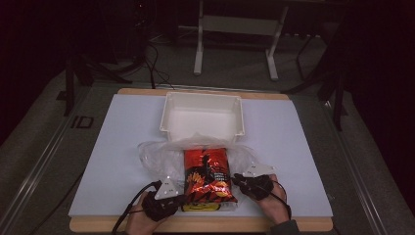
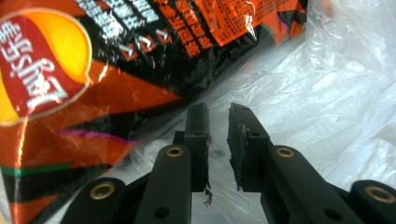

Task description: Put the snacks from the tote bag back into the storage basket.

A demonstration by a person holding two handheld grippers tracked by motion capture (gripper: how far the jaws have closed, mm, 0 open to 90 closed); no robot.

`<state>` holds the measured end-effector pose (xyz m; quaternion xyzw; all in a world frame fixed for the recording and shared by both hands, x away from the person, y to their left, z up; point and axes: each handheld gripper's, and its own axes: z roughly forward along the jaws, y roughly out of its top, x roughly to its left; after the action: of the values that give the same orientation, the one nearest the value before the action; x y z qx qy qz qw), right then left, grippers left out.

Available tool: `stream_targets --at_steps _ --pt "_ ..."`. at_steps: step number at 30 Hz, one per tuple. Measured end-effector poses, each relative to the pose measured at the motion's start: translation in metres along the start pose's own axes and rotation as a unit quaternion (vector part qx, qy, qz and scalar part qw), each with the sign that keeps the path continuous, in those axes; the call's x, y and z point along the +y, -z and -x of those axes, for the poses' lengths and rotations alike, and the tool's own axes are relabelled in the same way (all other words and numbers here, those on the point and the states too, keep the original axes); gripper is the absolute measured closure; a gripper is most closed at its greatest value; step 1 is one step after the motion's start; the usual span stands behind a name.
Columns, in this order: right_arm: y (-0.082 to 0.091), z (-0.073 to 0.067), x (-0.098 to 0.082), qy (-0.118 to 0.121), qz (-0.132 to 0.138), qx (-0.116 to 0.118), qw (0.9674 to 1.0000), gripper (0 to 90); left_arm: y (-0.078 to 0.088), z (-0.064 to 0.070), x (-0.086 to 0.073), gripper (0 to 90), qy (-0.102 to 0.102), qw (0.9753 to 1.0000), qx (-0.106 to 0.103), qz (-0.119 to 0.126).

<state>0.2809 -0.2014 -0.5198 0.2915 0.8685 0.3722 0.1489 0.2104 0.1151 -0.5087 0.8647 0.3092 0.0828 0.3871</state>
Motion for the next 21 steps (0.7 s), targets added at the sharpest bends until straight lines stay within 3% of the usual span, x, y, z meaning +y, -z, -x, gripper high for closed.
stream_targets --at_steps 5,17,21 --pt "0.003 -0.002 -0.001 0.007 0.000 0.002 1.0000 73.9 0.007 -0.001 0.005 87.2 -0.002 0.9999 0.002 0.012" --pt "0.014 -0.011 0.005 0.038 0.008 -0.001 0.9992 54.4 0.028 -0.006 0.021 87.4 0.002 0.9986 0.003 0.054" --pt "0.019 -0.016 0.009 0.052 0.028 0.008 0.9982 45.5 0.032 -0.007 0.026 87.2 -0.003 0.9982 0.007 0.059"
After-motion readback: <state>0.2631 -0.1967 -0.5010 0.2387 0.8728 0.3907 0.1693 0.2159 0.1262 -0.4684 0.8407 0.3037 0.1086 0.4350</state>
